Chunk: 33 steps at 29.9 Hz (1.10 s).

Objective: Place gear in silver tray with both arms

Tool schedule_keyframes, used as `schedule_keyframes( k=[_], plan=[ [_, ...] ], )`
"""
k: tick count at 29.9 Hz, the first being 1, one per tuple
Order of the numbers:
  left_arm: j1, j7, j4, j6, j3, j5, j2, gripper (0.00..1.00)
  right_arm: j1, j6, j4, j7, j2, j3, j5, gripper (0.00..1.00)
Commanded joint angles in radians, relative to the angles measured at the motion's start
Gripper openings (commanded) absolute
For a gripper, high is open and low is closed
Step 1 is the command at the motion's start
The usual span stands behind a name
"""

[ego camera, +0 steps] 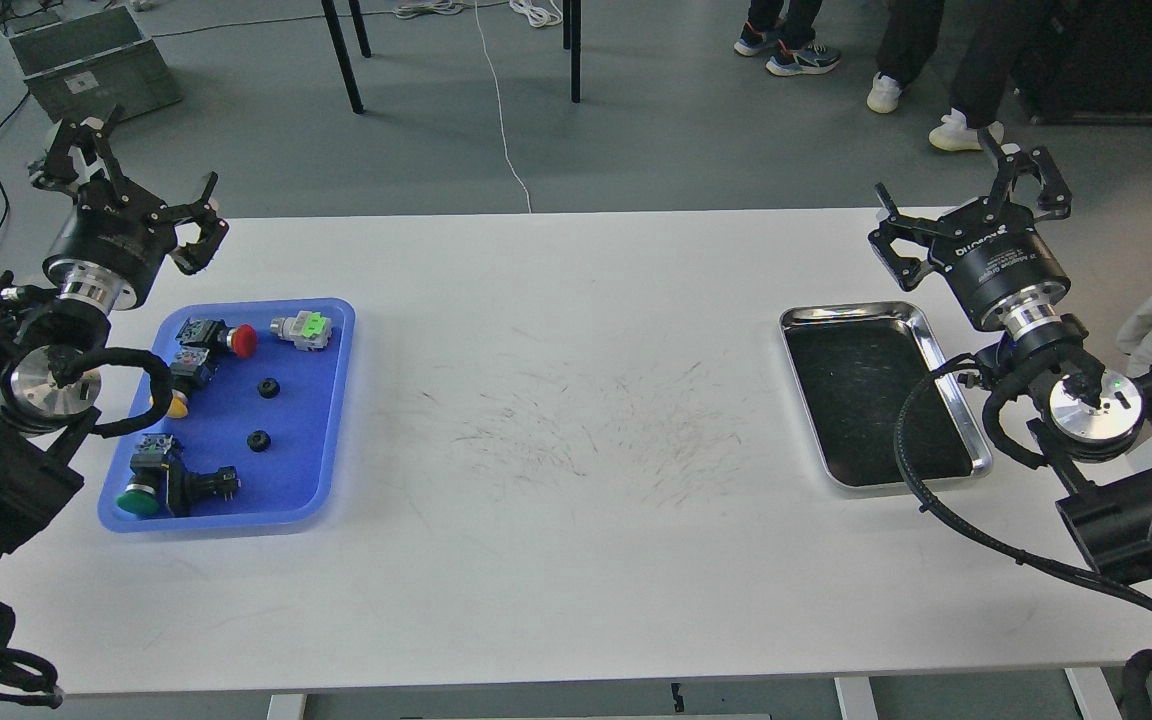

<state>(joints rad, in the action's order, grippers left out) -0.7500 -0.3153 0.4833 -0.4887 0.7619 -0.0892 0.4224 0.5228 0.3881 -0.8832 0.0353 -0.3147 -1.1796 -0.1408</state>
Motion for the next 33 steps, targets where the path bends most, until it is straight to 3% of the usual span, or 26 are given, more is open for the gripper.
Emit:
schedule_keyframes(
  k=[1,5,19,33],
  plan=[
    [0.0,-0.007,0.0,0.0,-0.006,0.006,-0.005,0.99,0.0,-0.001,0.0,0.0,-0.003,0.0,0.0,0.99],
    [0.0,-0.033,0.0,0.0,-0.01,0.008,-0.002,0.99,0.0,-0.002,0.0,0.0,-0.003,0.0,0.0,0.99],
    [-0.002,-0.031,-0.014,0.0,-0.012,0.006,0.001,0.99,0.034,-0.002,0.004,-0.001,0.003,0.008,0.0,0.99],
    [-0.003,-0.056,-0.074,0.0,-0.001,0.002,-0.008,0.99,0.026,-0.002,0.001,0.0,0.002,-0.006,0.0,0.99]
  ],
)
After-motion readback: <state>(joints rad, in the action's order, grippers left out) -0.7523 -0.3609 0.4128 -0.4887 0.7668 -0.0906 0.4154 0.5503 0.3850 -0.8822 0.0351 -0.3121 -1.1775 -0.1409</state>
